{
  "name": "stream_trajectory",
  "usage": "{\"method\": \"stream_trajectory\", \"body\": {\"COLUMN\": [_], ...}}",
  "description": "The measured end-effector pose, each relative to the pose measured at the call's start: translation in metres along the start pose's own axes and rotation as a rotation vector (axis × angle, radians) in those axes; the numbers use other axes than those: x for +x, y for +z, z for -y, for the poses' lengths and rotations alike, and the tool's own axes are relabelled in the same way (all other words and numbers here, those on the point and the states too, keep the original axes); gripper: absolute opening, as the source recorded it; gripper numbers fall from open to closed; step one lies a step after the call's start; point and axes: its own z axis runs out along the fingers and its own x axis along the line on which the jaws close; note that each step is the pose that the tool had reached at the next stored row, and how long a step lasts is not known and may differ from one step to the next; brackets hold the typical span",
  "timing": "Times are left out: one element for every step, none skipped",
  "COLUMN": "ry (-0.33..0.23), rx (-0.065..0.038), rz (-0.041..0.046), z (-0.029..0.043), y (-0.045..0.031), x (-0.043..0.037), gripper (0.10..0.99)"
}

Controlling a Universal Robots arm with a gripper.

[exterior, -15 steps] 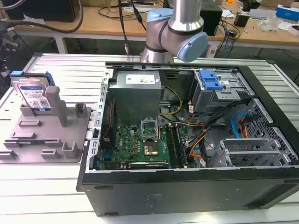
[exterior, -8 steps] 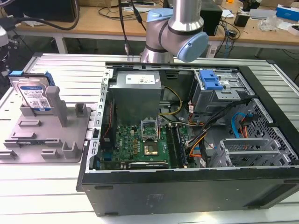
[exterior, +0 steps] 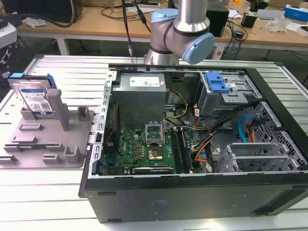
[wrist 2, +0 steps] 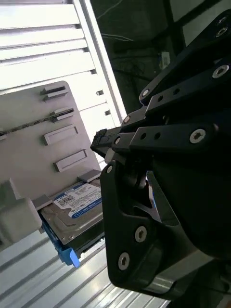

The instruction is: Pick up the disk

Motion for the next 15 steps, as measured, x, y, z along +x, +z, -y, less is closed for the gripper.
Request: {"method": "stream_trajectory", "body": {"ry": [-0.019,-0.037,-0.065,-0.100,-0.125,-0.144,-0.168,-0.185,-0.221,-0.243,-0.262,-0.286,-0.304,-0.329,-0.346], "rx": [0.000,0.000,0.000,0.000,0.000,0.000,0.000,0.000,0.000,0.000,0.000,0.000,0.001,0.002,0.003], "rz": [-0.0008,-0.0014,-0.0026,-0.0038,-0.0048,-0.0055,-0.0063,-0.0070,-0.0084,-0.0094,-0.0101,-0.0111,-0.0122,-0.0139,-0.0161], "z": [0.0000,0.0000,0.0000,0.0000,0.0000,0.0000,0.0000,0.0000,0.0000,0.0000,0.0000,0.0001,0.0000,0.0000,0.0000], "y": [0.0000,0.0000,0.0001,0.0002,0.0002,0.0003,0.0005,0.0006,0.0009,0.0011,0.0012,0.0015,0.0017,0.0019,0.0020], "x": [0.0000,0.0000,0.0000,0.0000,0.0000,0.0000,0.0000,0.0000,0.0000,0.0000,0.0000,0.0000,0.0000,0.0000,0.0000], "gripper": [0.106,0.106,0.114,0.235,0.298,0.298,0.357,0.416,0.478,0.478,0.541,0.541,0.541,0.541,0.541]}}
